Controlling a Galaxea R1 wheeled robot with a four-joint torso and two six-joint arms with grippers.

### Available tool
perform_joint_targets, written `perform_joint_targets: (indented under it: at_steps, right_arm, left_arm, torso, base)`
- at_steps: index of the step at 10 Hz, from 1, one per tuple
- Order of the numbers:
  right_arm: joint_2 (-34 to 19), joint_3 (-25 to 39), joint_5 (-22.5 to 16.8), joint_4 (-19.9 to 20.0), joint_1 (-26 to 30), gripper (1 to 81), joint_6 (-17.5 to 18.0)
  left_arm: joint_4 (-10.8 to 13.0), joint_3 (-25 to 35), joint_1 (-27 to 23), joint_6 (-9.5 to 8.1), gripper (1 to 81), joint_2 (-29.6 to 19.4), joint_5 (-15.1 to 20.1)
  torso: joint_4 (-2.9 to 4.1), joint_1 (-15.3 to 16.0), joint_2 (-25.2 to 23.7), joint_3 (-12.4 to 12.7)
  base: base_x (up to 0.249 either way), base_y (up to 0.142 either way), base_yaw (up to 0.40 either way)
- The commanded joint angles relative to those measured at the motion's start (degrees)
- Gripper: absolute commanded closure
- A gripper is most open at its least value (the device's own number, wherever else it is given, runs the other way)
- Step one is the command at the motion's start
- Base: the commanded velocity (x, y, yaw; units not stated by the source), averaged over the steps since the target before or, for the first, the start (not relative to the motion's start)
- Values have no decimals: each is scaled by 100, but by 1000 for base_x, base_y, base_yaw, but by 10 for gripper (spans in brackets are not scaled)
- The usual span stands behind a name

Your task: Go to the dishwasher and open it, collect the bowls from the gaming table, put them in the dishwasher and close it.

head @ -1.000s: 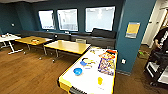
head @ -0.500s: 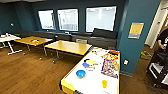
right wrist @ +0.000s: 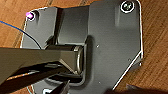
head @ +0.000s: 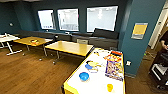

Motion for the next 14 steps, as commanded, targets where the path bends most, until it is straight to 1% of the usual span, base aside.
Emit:
perform_joint_targets:
  at_steps: [1, 14]
  right_arm:
    - [-3, 8, -304, 17, 222, 10, -16]
    - [-12, -19, -304, 17, 196, 10, -16]
  left_arm:
    - [-15, -19, -240, -7, 10, -19, 258]
    - [-6, -19, -239, -7, 10, -11, 258]
  torso:
    - [0, 0, 0, 0]
    - [0, -2, 0, 0]
  base:
    - [116, 85, 0]
    - [116, 85, 0]
